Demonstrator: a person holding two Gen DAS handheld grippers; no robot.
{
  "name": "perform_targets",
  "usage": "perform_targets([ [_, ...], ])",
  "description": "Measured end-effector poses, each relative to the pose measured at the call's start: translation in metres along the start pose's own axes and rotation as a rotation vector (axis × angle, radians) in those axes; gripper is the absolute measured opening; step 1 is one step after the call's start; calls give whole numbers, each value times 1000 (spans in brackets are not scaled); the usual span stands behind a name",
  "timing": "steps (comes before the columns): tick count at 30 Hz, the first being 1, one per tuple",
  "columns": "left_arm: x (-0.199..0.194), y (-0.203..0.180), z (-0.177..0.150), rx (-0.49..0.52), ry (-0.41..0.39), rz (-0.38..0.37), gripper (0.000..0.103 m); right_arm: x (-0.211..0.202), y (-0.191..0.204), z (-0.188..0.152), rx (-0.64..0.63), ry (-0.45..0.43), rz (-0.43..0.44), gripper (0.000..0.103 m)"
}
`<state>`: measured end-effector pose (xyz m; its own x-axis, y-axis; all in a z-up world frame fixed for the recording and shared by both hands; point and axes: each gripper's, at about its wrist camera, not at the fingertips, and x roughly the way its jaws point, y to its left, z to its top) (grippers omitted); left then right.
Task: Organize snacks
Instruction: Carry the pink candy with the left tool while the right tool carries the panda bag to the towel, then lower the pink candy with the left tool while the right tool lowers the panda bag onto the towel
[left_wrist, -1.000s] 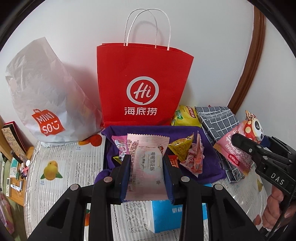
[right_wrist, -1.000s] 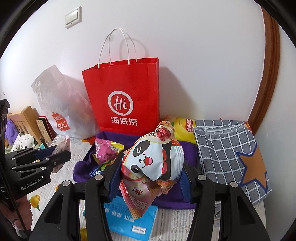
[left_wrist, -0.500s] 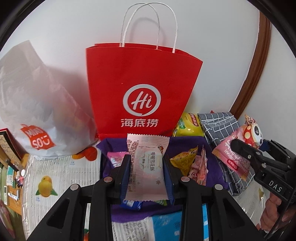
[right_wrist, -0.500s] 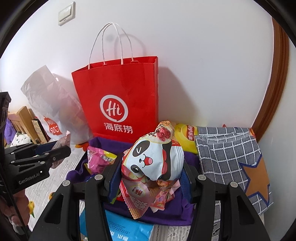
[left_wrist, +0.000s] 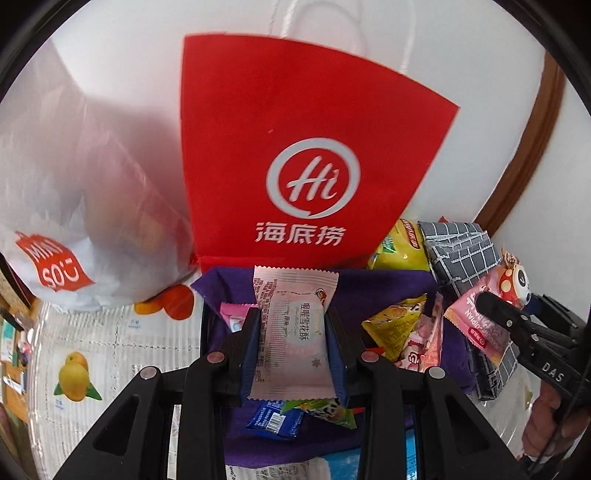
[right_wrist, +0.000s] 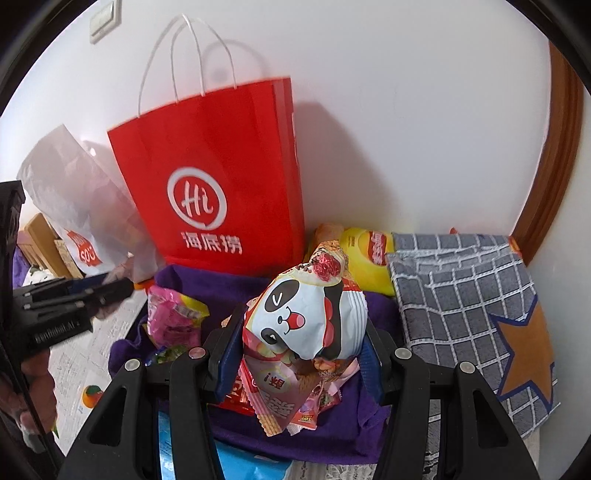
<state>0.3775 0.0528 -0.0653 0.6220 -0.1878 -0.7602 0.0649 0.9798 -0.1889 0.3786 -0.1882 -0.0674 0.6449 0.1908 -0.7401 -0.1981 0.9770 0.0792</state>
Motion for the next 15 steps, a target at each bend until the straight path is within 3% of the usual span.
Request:
perform_targets([
  [15,24,-1,-2,8,56,8,32,38,23,-15,-79,101,45,54],
])
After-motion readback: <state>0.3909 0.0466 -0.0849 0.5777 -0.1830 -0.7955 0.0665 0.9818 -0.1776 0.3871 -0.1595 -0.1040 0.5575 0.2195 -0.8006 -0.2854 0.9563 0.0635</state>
